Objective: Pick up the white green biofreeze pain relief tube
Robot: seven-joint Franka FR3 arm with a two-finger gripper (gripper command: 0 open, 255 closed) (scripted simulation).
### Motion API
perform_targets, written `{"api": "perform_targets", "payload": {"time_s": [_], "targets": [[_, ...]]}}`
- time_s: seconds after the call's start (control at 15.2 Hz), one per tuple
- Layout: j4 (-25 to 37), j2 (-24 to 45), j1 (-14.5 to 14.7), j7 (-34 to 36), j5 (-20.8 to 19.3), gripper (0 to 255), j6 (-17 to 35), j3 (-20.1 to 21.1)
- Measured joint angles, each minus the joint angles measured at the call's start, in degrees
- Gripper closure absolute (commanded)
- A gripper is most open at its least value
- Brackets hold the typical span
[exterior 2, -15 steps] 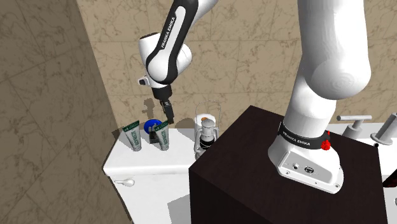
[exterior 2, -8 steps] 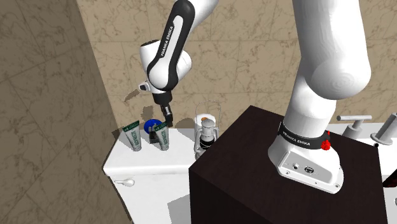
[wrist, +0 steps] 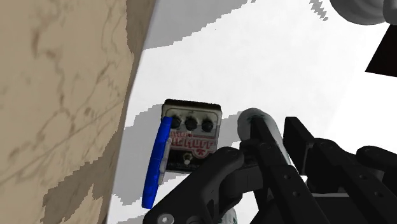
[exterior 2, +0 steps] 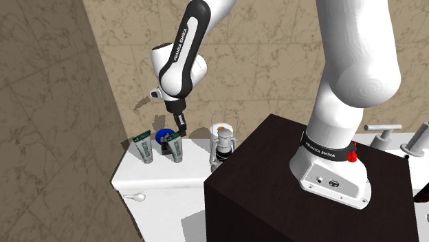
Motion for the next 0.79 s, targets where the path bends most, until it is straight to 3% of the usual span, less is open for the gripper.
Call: {"api": "perform_targets", "payload": {"time_s": [0.79], "targets": [[-1.04, -8.05, -0.08, -0.56, 0.44, 255, -7.07, 0.26]]}}
